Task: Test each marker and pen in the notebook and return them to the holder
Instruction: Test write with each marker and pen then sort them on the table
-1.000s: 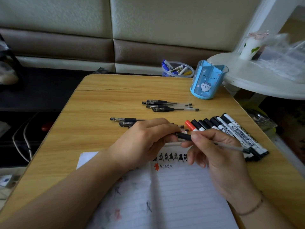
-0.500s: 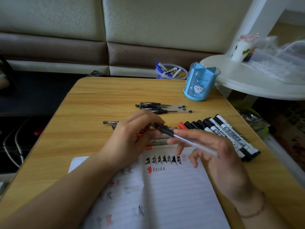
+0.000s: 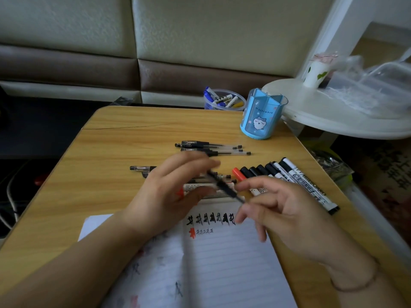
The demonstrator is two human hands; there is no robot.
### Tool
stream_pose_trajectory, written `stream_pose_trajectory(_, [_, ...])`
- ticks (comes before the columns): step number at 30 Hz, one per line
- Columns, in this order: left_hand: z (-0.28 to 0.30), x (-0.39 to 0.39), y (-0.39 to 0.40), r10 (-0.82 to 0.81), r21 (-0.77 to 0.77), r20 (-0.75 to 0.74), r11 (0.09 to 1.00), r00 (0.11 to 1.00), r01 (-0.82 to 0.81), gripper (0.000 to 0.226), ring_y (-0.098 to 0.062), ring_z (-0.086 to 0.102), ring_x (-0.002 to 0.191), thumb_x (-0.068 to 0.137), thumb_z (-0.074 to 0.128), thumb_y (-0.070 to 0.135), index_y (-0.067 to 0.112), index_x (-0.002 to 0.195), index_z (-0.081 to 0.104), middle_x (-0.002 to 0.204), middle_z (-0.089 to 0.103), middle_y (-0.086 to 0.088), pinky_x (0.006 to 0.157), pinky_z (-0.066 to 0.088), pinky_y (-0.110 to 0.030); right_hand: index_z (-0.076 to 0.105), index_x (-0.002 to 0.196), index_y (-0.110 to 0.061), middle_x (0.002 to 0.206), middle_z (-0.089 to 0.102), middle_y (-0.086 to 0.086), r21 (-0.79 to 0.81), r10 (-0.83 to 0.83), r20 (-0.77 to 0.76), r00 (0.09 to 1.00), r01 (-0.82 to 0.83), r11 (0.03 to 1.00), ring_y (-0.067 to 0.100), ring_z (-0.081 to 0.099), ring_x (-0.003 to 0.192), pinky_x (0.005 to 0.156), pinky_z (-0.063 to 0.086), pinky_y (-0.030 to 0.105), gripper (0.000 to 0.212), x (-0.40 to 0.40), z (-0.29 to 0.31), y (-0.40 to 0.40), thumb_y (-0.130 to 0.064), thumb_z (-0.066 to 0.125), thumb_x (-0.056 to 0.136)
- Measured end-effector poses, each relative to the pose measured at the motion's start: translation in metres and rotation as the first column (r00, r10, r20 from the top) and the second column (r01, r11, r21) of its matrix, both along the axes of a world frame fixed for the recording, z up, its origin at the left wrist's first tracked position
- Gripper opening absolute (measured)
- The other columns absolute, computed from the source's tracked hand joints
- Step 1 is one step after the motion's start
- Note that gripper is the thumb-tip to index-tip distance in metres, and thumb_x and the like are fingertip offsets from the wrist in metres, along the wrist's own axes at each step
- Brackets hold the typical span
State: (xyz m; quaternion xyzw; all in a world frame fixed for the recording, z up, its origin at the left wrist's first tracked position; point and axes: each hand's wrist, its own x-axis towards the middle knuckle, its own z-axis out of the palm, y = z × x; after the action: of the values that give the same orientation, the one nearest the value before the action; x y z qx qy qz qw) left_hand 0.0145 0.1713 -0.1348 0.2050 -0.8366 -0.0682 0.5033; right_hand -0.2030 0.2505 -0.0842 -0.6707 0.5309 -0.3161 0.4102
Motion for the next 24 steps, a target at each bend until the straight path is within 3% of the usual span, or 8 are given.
stream_pose_trajectory(3, [0.0,-0.001,-0.002,0.059,0.001,-0.06,0.998,0.996,-0.059,0.054,-0.013,0.054,0.105,0.085,0.072,0.007,0.006,0.133,0.048,0.126,0.052,-0.005,0.09,0.043,-0.021,0.066,0.091,-0.034,0.077,0.075,-0.014,-0.219,-0.348,-0.057,0.936,0.329,0.919,0.004,0.068,0.066,0.061,0.055,0.031,0.012,-0.012,-0.005,-0.006,-0.024,0.069,0.085])
stream_pose_trajectory(6, [0.0,0.001,-0.003,0.127,0.029,-0.077,0.992,0.989,-0.125,0.049,-0.018,0.056,0.097,0.082,0.07,-0.003,-0.001,0.128,0.052,0.121,0.055,-0.012,0.087,0.043,-0.02,0.07,0.085,-0.032,0.081,0.073,-0.012,-0.434,-0.651,-0.129,0.748,0.548,0.715,0.004,0.068,0.076,0.06,0.053,0.028,0.005,-0.031,-0.013,-0.015,-0.03,0.073,0.081])
stream_pose_trajectory(9, [0.001,0.0,-0.002,0.115,0.073,-0.058,0.991,0.992,-0.111,0.041,-0.02,0.057,0.096,0.083,0.066,-0.004,-0.002,0.123,0.056,0.119,0.055,-0.011,0.085,0.044,-0.02,0.07,0.081,-0.028,0.078,0.068,-0.005,-0.523,-0.781,-0.207,0.589,0.608,0.597,0.018,0.064,0.078,0.057,0.048,0.028,0.002,-0.053,-0.025,-0.024,-0.028,0.072,0.082])
stream_pose_trajectory(12, [0.0,0.0,-0.003,0.095,0.109,-0.039,0.99,0.995,-0.09,0.037,-0.02,0.057,0.1,0.084,0.064,-0.002,0.001,0.12,0.059,0.119,0.056,-0.011,0.084,0.045,-0.021,0.069,0.076,-0.029,0.07,0.06,-0.005,-0.54,-0.831,-0.322,0.453,0.633,0.554,0.031,0.06,0.08,0.058,0.046,0.032,0.005,-0.066,-0.035,-0.03,-0.031,0.072,0.08])
stream_pose_trajectory(14, [0.0,0.0,-0.003,0.093,0.134,-0.038,0.987,0.995,-0.087,0.036,-0.019,0.058,0.1,0.085,0.064,-0.001,0.003,0.12,0.06,0.118,0.057,-0.01,0.084,0.045,-0.021,0.07,0.077,-0.03,0.075,0.059,-0.003,-0.493,-0.833,-0.386,0.395,0.676,0.549,0.032,0.057,0.091,0.064,0.042,0.034,0.004,-0.068,-0.038,-0.032,-0.032,0.071,0.081])
stream_pose_trajectory(18, [-0.001,0.001,-0.004,0.1,0.16,-0.041,0.983,0.994,-0.092,0.035,-0.018,0.058,0.099,0.085,0.063,-0.001,0.004,0.119,0.062,0.118,0.057,-0.009,0.083,0.045,-0.02,0.063,0.077,-0.034,0.081,0.06,-0.006,-0.393,-0.798,-0.462,0.387,0.717,0.576,0.03,0.054,0.101,0.075,0.044,0.039,0.01,-0.069,-0.04,-0.033,-0.042,0.068,0.08])
stream_pose_trajectory(22, [-0.002,0.002,-0.006,0.123,0.198,-0.059,0.974,0.991,-0.109,0.033,-0.016,0.057,0.098,0.085,0.063,0.002,0.005,0.118,0.063,0.117,0.057,-0.007,0.082,0.044,-0.018,0.063,0.087,-0.033,0.083,0.059,-0.008,-0.339,-0.798,-0.401,0.45,0.736,0.586,0.025,0.058,0.092,0.073,0.049,0.037,0.016,-0.069,-0.038,-0.033,-0.045,0.069,0.08])
stream_pose_trajectory(24, [-0.004,0.003,-0.007,0.163,0.239,-0.082,0.961,0.983,-0.139,0.032,-0.016,0.057,0.095,0.086,0.063,0.005,0.008,0.118,0.064,0.117,0.057,-0.004,0.08,0.045,-0.02,0.065,0.097,-0.03,0.098,0.066,-0.004,-0.316,-0.802,-0.369,0.47,0.748,0.584,0.024,0.059,0.094,0.074,0.051,0.037,0.021,-0.07,-0.036,-0.033,-0.044,0.069,0.082])
